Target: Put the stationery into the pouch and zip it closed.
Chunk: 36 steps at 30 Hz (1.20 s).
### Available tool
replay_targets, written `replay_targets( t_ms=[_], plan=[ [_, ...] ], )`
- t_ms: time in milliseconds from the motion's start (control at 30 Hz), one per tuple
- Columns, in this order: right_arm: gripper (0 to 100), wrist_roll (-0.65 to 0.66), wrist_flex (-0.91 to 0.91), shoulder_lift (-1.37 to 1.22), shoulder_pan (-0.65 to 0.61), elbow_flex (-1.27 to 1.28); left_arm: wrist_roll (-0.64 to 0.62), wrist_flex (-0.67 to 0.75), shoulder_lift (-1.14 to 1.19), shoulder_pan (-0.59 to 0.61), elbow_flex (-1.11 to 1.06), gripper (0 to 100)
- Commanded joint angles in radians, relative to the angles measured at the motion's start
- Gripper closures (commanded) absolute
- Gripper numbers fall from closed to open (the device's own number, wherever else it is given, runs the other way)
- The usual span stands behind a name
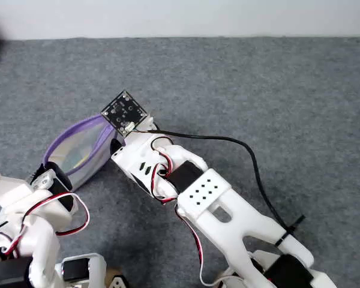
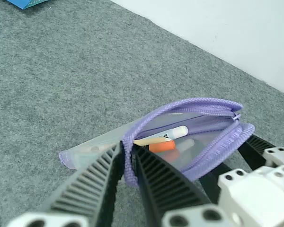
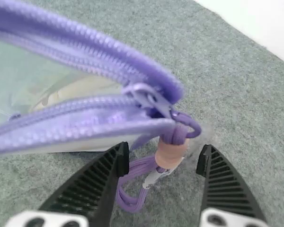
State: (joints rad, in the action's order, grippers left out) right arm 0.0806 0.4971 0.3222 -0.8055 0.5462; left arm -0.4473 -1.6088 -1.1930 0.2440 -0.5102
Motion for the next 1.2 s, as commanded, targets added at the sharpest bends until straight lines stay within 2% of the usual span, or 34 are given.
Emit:
replay_targets(
  t_ms=[0,167,367,433,667,900,1167],
  plan=[
    [77.2,0.012,-0.059,-0.013,0.012,-0.011,-0.011,-0.031,0.058,-0.009,-0.027,98],
    [78.1,0.012,-0.085,-0.036,0.016,-0.011,-0.011,-0.031,0.058,-0.009,-0.027,98],
    [96.7,0.012,-0.125,-0.045,0.031,-0.011,-0.011,-0.032,0.058,-0.009,-0.028,98],
    [98.3,0.014,-0.148,-0.045,0.041,-0.011,-0.011,-0.032,0.058,-0.009,-0.028,98],
    [97.2,0.083,-0.142,-0.045,0.067,-0.011,-0.011,-0.057,0.057,-0.009,-0.039,98],
    [80.5,0.091,-0.14,-0.045,0.07,-0.011,-0.009,-0.057,0.057,-0.009,-0.038,98],
    [82.0,0.092,-0.114,-0.035,0.062,-0.011,-0.008,-0.055,0.057,-0.008,-0.036,98]
  ],
)
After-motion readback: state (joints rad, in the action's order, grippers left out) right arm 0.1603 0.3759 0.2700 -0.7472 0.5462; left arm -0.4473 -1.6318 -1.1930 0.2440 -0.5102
